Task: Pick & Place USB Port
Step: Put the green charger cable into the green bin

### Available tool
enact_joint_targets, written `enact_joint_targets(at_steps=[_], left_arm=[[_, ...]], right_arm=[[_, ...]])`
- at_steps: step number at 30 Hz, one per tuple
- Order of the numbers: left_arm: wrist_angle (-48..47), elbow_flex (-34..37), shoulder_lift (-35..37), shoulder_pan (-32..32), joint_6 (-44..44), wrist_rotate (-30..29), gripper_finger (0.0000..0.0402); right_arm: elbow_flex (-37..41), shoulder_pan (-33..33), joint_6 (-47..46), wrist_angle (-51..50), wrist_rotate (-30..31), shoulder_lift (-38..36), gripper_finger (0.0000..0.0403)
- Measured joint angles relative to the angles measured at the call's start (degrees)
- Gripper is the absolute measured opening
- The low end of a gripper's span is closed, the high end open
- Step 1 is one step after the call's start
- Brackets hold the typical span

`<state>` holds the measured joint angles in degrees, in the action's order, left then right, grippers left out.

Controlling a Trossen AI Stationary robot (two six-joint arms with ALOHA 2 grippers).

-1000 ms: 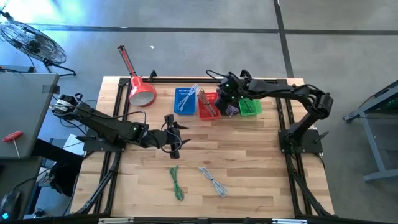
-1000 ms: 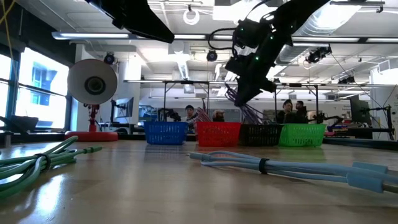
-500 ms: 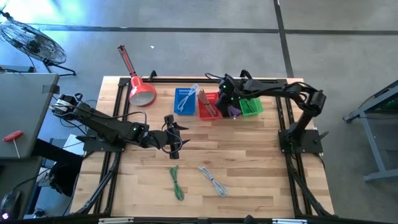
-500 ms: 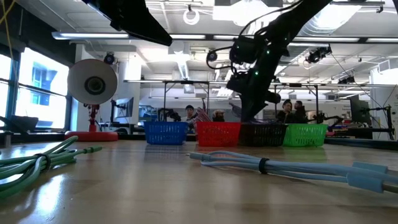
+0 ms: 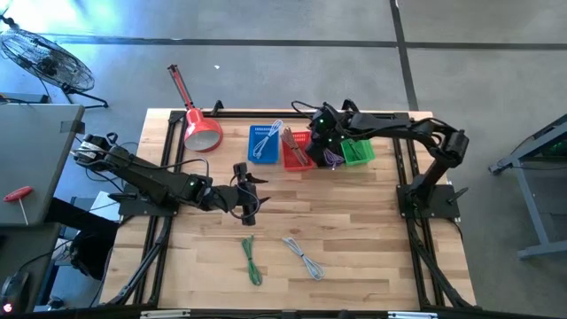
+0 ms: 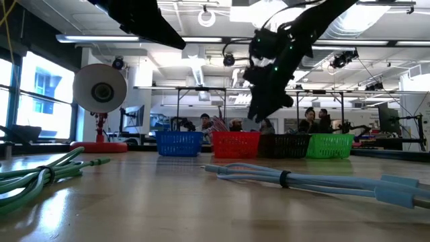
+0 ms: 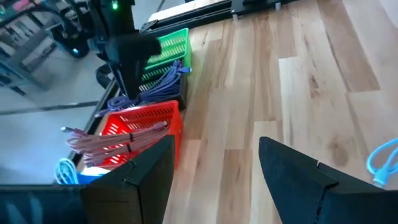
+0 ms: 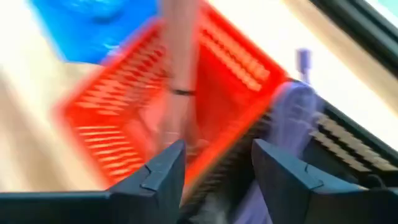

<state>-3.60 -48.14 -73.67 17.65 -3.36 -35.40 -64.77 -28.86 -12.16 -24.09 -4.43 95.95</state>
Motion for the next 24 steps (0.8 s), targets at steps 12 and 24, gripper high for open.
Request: enact_joint_targets(at_steps=[12, 24], left_arm=[[-21.82, -0.03, 1.19, 1.73, -6.92, 13.34, 0.0225], [-23.91, 0.00, 1.00, 15.64, -7.40, 18.37, 0.0225]], right_arm=[[-0.04, 11.04, 8.40, 1.53, -16.73, -5.36, 0.0192], [-0.04, 25.43, 6.82, 4.91, -14.56, -5.34, 0.0193]])
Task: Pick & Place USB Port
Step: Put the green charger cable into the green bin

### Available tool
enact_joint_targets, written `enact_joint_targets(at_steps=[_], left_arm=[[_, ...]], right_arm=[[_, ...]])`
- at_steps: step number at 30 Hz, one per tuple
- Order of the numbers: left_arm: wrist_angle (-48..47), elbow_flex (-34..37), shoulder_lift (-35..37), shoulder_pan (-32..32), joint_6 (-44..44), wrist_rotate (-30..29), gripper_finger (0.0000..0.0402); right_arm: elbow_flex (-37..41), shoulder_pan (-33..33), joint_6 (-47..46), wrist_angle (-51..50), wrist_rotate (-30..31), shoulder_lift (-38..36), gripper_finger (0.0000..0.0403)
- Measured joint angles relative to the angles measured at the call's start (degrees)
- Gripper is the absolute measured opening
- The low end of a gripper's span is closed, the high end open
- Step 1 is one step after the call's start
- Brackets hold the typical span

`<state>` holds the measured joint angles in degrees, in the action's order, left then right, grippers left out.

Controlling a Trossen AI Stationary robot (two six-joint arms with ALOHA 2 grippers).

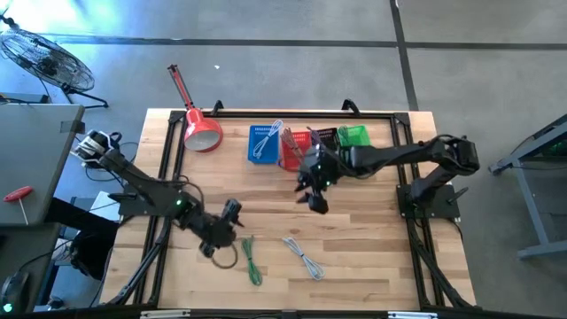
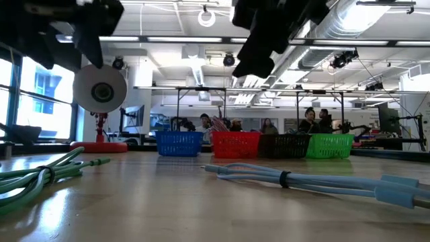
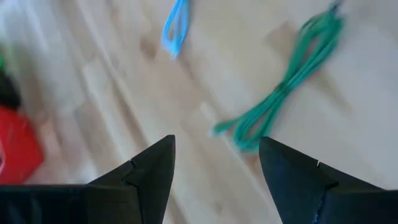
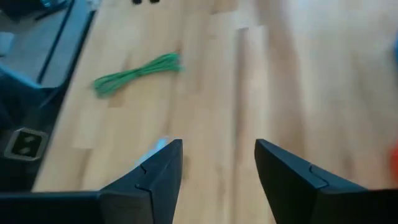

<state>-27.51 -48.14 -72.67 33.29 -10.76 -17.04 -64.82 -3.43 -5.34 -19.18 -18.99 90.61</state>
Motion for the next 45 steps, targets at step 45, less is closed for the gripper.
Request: enact_joint_targets(at_steps=[45], left_arm=[[8.42, -10.53, -30.80, 8.21, 2.00, -3.27, 0.0225]], right_arm=[[0.00, 34.44, -17.38, 9.10, 20.18, 0.02, 0.0193]])
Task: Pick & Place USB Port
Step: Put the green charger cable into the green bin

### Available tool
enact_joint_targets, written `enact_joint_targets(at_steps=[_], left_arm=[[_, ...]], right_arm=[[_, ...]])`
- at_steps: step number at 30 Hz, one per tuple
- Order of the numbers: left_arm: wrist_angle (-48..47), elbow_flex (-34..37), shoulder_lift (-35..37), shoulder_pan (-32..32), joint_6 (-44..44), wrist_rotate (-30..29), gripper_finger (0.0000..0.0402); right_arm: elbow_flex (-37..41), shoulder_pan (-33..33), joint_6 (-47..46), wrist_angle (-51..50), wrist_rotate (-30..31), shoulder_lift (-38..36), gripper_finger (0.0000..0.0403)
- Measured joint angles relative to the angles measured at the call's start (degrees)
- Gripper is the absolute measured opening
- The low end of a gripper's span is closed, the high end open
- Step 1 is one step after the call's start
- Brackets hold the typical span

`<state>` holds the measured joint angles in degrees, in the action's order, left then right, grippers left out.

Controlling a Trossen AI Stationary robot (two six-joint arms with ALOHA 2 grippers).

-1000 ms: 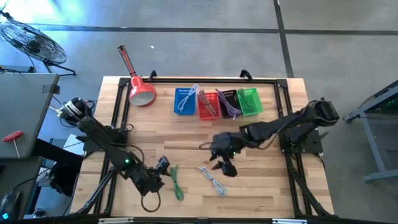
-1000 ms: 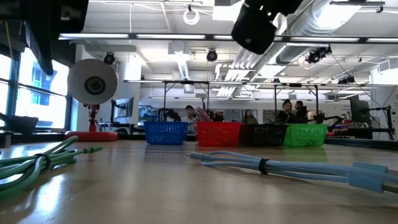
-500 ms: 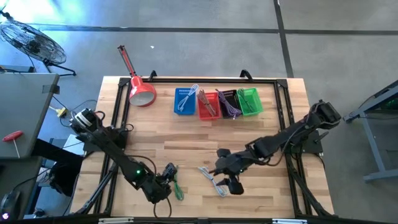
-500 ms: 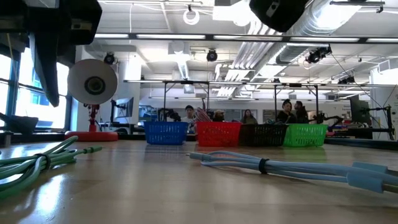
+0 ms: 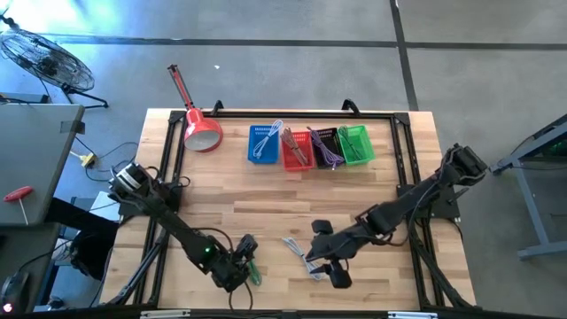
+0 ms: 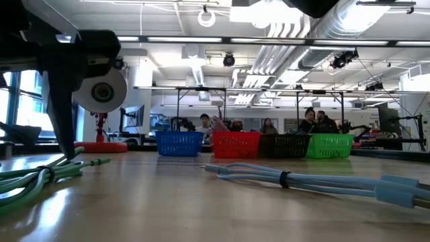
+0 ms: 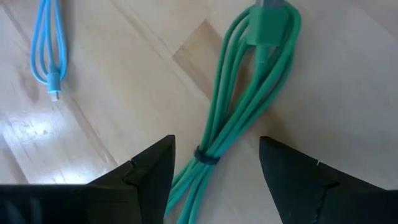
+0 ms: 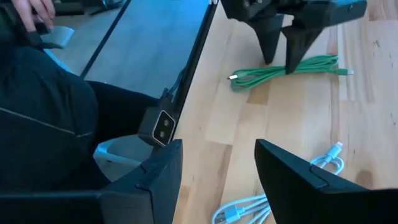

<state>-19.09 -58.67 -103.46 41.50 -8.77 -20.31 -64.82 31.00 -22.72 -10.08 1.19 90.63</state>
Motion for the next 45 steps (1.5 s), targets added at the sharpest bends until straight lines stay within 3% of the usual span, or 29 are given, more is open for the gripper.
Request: enact_joint_targets(at_steps=[8, 11, 14, 20, 27, 34, 41, 45], left_arm=[[1.83, -0.03, -0.57, -3.14, 1.49, 0.34, 0.0224], [3.79, 0.06, -0.74, -4.16, 1.49, 0.22, 0.0206], [4.09, 0.09, -0.85, -5.75, 1.51, -0.48, 0.0164], [4.24, 0.13, -0.83, -9.03, 3.55, -0.90, 0.0017], [3.52, -0.37, -0.83, -10.19, 6.15, -9.49, 0.0005], [1.84, -5.86, -0.83, -9.63, 6.71, -16.51, 0.0002], [1.31, -14.63, -0.75, -7.95, 6.21, -33.14, 0.0001], [2.23, -18.49, -0.15, -8.06, 4.53, -36.84, 0.0001]], right_arm=[[0.00, 0.80, 0.00, 1.41, 0.87, 0.00, 0.0193], [0.00, 1.11, 0.04, 1.39, 2.10, 0.00, 0.0193], [0.00, 1.36, 0.08, 1.41, 2.70, 0.00, 0.0193], [0.00, 2.10, 0.20, 1.41, 4.35, 0.00, 0.0193], [0.00, 3.45, 0.32, 1.39, 6.18, 0.00, 0.0193], [0.00, 4.77, 2.09, 1.39, 10.09, 0.00, 0.0193], [0.00, 7.14, 7.96, 1.39, 22.33, 0.00, 0.0193], [0.00, 9.33, 11.52, 1.44, 33.66, 0.00, 0.0192]])
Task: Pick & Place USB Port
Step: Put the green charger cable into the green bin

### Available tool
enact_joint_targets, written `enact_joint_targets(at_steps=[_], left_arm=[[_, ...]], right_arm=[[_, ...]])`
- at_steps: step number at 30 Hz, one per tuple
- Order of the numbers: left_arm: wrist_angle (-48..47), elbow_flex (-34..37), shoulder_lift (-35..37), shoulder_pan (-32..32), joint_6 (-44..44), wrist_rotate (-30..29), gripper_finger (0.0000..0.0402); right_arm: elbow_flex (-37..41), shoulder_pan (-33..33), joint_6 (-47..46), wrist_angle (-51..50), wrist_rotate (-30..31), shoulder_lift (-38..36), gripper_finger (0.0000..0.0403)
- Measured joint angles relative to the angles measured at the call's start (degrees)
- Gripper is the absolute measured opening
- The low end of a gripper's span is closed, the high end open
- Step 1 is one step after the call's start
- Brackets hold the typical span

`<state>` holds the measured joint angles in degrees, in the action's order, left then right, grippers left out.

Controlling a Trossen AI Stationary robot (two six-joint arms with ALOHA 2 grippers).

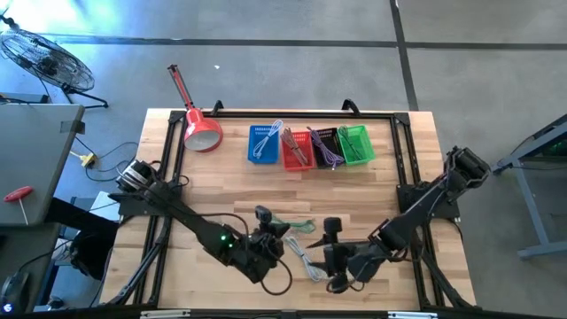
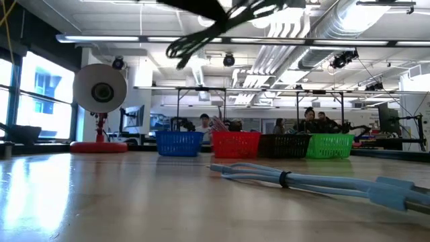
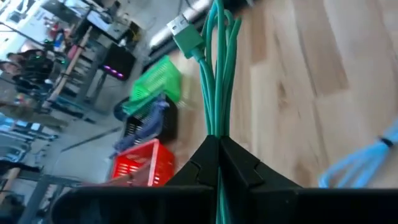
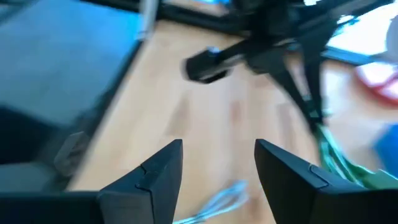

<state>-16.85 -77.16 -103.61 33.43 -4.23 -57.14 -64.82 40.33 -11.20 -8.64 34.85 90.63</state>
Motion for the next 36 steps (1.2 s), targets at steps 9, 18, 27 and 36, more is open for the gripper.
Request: enact_joint_targets(at_steps=[9, 18, 27, 36], left_arm=[[11.54, -0.81, 5.48, -0.91, -5.45, 3.95, 0.0000], [23.37, -0.81, 7.08, -2.50, -15.02, 14.53, 0.0000], [23.14, -0.77, 7.12, -8.29, -10.06, 29.09, 0.0000], [20.65, -0.73, 7.12, -8.29, -10.53, 29.04, 0.0000]], right_arm=[[0.02, 8.90, 6.17, -0.90, 32.27, 0.00, 0.0153], [0.04, 13.05, 0.08, -5.95, 36.18, 0.02, 0.0138], [0.04, 10.74, -0.53, 0.04, 22.01, 0.02, 0.0160], [0.04, 10.67, 1.38, 1.01, 22.43, 0.02, 0.0241]])
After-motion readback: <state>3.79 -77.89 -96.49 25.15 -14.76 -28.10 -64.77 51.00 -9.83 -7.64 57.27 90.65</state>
